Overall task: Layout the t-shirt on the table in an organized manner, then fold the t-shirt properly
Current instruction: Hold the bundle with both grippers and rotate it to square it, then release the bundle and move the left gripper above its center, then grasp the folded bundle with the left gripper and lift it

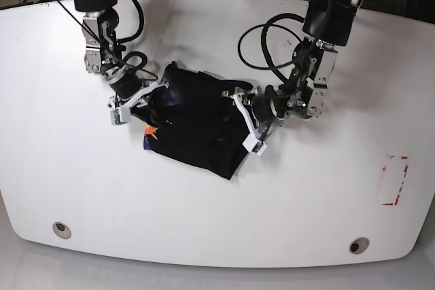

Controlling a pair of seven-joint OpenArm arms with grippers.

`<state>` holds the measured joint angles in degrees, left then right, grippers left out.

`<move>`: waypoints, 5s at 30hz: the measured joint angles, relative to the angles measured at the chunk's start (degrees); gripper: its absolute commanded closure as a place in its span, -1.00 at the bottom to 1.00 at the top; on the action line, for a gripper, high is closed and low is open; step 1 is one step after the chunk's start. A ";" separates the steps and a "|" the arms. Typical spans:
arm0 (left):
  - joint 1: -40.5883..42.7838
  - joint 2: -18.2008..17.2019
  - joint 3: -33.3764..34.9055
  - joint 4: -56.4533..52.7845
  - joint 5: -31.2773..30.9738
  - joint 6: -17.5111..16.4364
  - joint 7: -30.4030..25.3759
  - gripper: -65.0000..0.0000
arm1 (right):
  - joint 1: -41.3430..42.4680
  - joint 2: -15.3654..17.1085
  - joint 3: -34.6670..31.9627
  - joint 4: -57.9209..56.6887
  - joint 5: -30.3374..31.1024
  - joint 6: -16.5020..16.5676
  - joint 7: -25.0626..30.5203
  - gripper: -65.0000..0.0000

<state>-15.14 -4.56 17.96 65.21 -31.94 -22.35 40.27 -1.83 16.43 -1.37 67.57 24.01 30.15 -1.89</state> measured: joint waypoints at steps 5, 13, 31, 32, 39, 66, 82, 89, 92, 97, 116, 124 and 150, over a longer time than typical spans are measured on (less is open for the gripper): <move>-3.08 -0.98 -0.13 -4.46 -0.33 -3.69 -1.44 0.19 | -6.47 -0.09 1.77 8.66 -0.55 -0.87 -7.06 0.76; -5.33 -1.18 -0.17 -2.19 2.93 -1.75 1.03 0.20 | -11.63 -1.73 2.25 21.29 -2.97 -1.14 -17.66 0.76; 1.01 -1.33 -0.55 17.90 -4.24 -1.62 8.44 0.20 | 6.86 -2.27 5.40 21.59 -2.56 -0.24 -29.81 0.75; 2.23 -1.42 -0.55 18.73 -4.07 -1.64 8.52 0.20 | 8.11 -2.49 5.03 19.74 -2.56 -0.24 -29.83 0.75; 8.66 0.33 -0.44 22.49 -4.00 -1.68 9.33 0.20 | 15.47 -3.30 1.55 6.62 -2.60 -0.50 -26.21 0.75; 5.46 -5.22 -0.55 5.33 -7.74 -3.52 0.87 0.20 | 4.68 -1.97 -4.81 -2.29 0.22 -1.20 -3.43 0.76; 5.81 -8.85 -0.48 11.87 -4.63 -2.10 4.70 0.20 | -2.16 -3.89 -5.11 9.62 -1.27 -4.24 -12.79 0.76; 6.82 -9.77 -1.40 20.17 -4.04 -1.92 9.09 0.34 | -2.78 -3.43 -2.73 14.97 -2.40 -4.28 -17.75 0.76; 6.54 -9.38 -3.04 23.58 -4.11 -1.95 9.57 0.48 | -3.30 -2.93 -0.31 18.84 -2.47 -4.24 -21.77 0.76; 5.01 -9.14 -3.76 27.15 -4.07 -1.53 9.42 0.65 | -3.21 -2.43 4.37 25.44 -2.84 -4.66 -26.36 0.76; 2.45 8.22 13.44 21.79 25.79 22.91 -4.81 1.00 | -3.19 -1.49 17.51 36.94 -2.78 -4.07 -32.94 0.75; 3.74 13.33 17.46 11.34 34.82 31.06 -10.12 1.00 | -3.19 -0.85 17.90 36.96 -2.78 -3.82 -33.07 0.75; 5.68 4.59 10.32 -4.31 32.22 12.33 -34.32 1.00 | -3.02 -1.33 17.84 36.96 -2.16 -3.78 -32.94 0.75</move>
<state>-9.45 0.03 28.27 60.90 0.27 -10.02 5.96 -4.84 15.09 16.47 104.53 21.85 26.37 -34.83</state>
